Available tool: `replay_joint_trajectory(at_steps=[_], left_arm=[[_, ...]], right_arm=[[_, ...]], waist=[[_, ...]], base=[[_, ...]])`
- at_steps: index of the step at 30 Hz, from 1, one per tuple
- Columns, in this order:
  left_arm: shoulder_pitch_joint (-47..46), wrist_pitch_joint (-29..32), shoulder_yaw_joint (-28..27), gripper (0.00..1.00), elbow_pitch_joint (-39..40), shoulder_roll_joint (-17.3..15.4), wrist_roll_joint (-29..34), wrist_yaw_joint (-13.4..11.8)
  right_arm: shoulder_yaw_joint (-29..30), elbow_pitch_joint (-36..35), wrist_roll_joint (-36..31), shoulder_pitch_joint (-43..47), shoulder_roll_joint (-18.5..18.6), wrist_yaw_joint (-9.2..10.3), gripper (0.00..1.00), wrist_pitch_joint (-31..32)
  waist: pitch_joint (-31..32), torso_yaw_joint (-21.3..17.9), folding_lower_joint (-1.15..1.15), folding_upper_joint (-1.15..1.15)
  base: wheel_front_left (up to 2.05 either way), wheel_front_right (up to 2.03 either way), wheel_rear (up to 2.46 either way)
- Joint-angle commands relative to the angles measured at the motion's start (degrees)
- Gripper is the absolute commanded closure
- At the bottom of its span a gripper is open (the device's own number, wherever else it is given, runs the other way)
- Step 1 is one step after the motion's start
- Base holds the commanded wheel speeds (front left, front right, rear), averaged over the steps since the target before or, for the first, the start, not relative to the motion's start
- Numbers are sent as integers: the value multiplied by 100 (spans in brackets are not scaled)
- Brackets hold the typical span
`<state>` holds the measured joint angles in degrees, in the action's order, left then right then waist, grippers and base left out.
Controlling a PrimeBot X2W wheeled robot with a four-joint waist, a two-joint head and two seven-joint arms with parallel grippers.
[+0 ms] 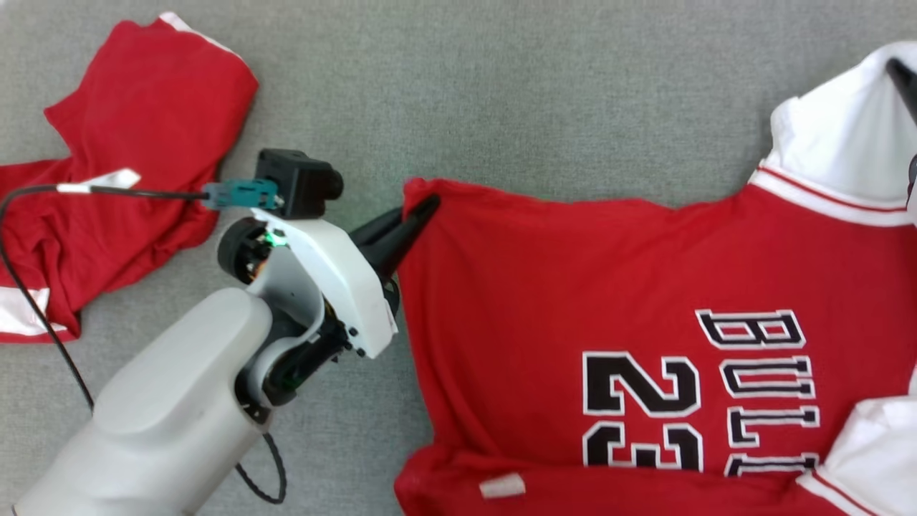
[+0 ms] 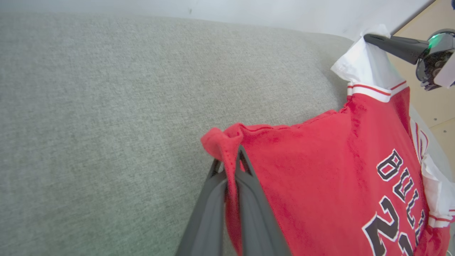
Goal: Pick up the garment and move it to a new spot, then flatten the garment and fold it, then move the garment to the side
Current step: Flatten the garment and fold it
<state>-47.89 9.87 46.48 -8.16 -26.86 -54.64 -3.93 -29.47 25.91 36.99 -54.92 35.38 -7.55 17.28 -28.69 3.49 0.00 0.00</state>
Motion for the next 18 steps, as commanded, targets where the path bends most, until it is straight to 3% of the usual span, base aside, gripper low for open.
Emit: replay_joint_trajectory(at_steps=[1, 8, 18], left_arm=[[-29, -90, -81, 100, -24, -58, 20, -42], [127, -313, -220, 100, -5, -97, -35, -142], [1059, -810, -317, 100, 594, -299, -199, -377]], right_arm=[[51, 96, -75, -132, -25, 13, 100, -183], [83, 297, -10, -111, -91, 13, 100, -766], [166, -406, 574, 1294, 99, 12, 100, -1513]], waist=[[86, -29, 0, 0], [298, -138, 0, 0], [646, -397, 0, 0]], base=[[0, 0, 0], [0, 0, 0], [0, 0, 0]])
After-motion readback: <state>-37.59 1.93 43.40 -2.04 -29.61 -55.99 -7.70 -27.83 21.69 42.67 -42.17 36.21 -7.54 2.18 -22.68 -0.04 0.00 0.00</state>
